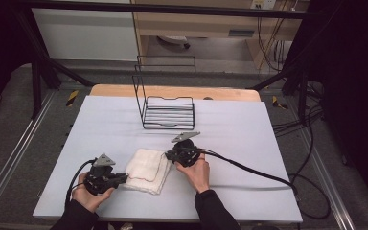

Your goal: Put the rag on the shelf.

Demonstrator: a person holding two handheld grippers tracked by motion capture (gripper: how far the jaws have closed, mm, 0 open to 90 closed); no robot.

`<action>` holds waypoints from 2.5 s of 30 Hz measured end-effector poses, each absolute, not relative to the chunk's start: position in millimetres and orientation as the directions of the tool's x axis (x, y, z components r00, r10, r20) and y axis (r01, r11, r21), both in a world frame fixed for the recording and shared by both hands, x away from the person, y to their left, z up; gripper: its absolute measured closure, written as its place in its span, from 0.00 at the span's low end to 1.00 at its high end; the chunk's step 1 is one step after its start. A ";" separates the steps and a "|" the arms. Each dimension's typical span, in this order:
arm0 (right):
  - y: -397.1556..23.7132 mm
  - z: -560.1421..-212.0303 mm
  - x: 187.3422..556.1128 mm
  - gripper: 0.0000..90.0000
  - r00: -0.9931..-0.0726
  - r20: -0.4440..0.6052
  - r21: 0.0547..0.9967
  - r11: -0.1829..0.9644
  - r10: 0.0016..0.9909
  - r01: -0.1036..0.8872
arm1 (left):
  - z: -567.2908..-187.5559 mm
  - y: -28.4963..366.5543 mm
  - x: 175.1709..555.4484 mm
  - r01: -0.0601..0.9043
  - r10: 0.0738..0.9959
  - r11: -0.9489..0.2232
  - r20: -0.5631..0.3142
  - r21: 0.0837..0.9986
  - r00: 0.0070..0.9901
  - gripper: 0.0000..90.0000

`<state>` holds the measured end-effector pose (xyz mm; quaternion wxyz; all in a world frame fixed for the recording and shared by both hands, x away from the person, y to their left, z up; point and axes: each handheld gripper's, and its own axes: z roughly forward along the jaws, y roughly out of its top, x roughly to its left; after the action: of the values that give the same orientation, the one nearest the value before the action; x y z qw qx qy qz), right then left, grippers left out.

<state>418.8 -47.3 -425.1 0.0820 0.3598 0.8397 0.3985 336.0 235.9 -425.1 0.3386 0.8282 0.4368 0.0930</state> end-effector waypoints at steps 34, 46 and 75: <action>-132.9 -434.0 392.9 0.06 -0.672 0.154 0.766 0.342 0.724 0.545 | -432.1 213.9 436.9 0.620 0.791 -0.377 -0.108 0.689 0.602 0.50; -134.5 -438.3 391.4 0.07 -0.663 0.196 0.773 0.302 0.722 0.558 | -440.3 205.6 441.3 0.646 0.792 -0.364 -0.142 0.670 0.594 0.68; -71.3 -439.1 411.0 0.14 -0.669 0.245 0.779 0.269 0.702 0.567 | -442.9 205.2 433.1 0.638 0.795 -0.369 -0.126 0.676 0.593 0.91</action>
<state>411.0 -71.3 -439.1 0.0741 0.4000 0.7930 0.4535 433.1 205.2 -442.9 0.3531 0.8198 0.4369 0.1115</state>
